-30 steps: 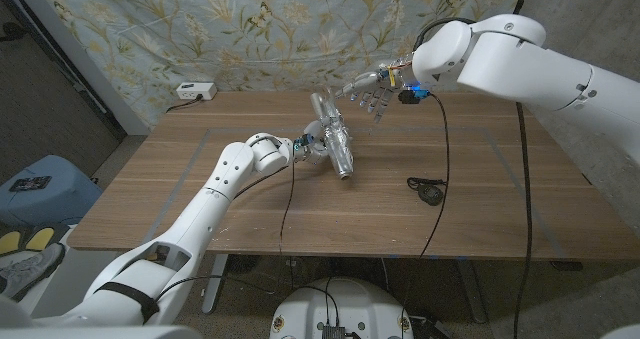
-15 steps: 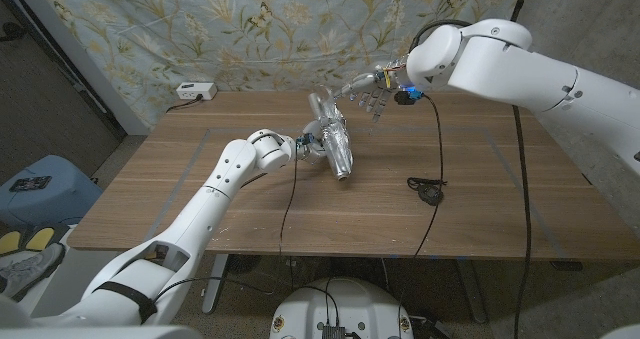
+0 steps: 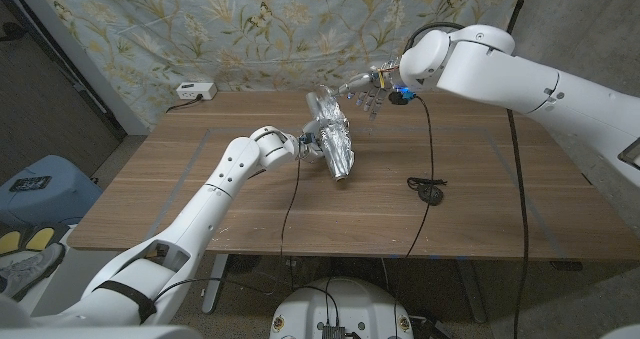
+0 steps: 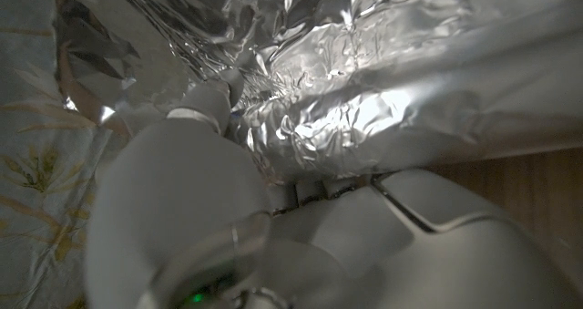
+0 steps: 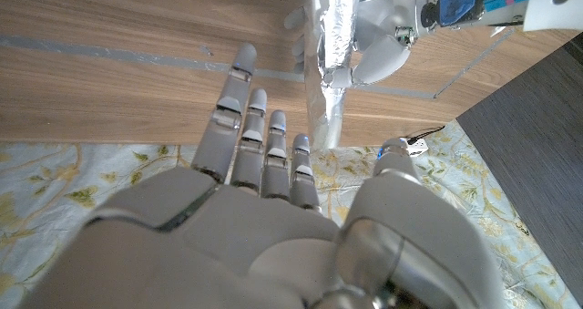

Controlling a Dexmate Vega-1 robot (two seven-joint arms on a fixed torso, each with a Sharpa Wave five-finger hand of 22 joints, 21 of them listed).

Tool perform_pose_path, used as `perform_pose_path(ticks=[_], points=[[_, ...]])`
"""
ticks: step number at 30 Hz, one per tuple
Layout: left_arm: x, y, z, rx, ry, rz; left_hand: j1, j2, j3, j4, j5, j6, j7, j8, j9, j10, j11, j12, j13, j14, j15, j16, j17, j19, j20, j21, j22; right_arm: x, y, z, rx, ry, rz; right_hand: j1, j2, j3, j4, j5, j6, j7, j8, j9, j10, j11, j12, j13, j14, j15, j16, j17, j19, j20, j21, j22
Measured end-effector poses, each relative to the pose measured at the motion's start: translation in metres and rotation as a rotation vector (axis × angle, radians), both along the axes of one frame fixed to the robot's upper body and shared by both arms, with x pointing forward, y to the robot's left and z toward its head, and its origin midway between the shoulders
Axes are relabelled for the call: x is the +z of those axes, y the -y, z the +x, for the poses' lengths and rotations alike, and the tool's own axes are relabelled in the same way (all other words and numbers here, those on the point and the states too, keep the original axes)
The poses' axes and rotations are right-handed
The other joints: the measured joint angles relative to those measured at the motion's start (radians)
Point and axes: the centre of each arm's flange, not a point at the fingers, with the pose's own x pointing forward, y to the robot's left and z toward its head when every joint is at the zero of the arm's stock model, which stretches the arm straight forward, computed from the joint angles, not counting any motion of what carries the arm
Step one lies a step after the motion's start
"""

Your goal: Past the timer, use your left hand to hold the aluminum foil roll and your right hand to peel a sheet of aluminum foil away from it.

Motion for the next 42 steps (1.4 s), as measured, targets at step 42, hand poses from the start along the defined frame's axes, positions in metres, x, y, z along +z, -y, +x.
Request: perform_pose_path(ticks=[42], points=[[0.006, 0.008, -0.007, 0.021, 0.047, 0.008, 0.043, -0.005, 0.005, 0.003, 0.022, 0.003, -0.004, 0.005, 0.002, 0.0, 0.0, 0.005, 0.024, 0.009, -0.009, 0.008, 0.026, -0.008, 0.0, 0.022, 0.0, -0.001, -0.014, 0.041, -0.004, -0.021, 0.002, 0.043, -0.002, 0.023, -0.015, 0.0, 0.013, 0.002, 0.005, 0.0, 0.039, -0.003, 0.008, 0.008, 0.037, -0.012, 0.003, -0.003, -0.005, -0.025, 0.0, 0.0]])
